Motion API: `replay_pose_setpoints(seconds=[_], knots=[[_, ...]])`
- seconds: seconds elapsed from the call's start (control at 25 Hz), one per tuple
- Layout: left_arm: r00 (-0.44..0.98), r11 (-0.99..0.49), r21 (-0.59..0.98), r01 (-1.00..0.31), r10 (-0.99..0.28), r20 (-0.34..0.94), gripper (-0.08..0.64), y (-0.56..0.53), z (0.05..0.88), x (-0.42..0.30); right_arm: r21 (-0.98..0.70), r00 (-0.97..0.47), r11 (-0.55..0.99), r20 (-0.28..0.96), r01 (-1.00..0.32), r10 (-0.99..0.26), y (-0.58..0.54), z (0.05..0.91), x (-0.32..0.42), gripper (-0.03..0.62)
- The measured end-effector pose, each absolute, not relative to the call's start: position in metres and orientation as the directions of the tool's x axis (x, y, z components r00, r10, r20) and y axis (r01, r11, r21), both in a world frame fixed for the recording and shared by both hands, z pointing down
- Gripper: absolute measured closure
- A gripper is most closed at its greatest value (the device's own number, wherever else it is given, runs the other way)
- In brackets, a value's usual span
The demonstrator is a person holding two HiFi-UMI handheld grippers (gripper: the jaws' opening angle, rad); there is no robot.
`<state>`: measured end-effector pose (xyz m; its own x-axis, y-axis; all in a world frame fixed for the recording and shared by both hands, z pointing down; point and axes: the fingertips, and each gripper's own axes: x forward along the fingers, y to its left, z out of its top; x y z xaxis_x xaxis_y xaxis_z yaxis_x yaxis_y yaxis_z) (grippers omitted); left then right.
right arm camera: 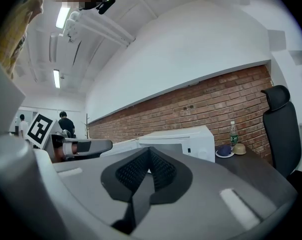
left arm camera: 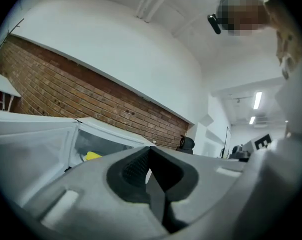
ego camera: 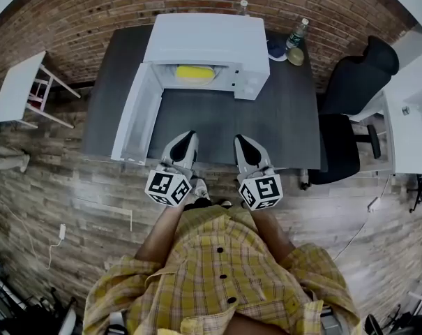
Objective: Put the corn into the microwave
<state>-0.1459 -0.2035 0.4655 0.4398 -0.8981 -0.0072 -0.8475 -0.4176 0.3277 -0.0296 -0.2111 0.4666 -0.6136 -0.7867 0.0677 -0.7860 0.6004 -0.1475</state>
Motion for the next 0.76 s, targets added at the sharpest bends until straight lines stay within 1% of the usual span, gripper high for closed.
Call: replay_pose_setpoints(seconds=[0.24, 0.56, 0.76], knots=[[0.429, -0.418, 0.199, -0.886, -0.903, 0.016, 0.565, -0.194, 0.464, -0.139, -0.142, -0.624, 0.612, 0.067, -0.778, -0.779, -0.209, 0.467, -0.028, 0.591], [0.395, -0.382, 0.189, -0.905, -0.918, 0.036, 0.565, -0.191, 0.469, -0.140, -0.125, -0.641, 0.631, 0.062, -0.765, -0.765, -0.207, 0.465, -0.031, 0.591], [0.380, -0.370, 0.150, -0.917, -0.924, 0.042, 0.565, -0.191, 0.468, -0.141, -0.116, -0.649, 0.641, 0.058, -0.759, -0.759, -0.207, 0.465, -0.033, 0.591]])
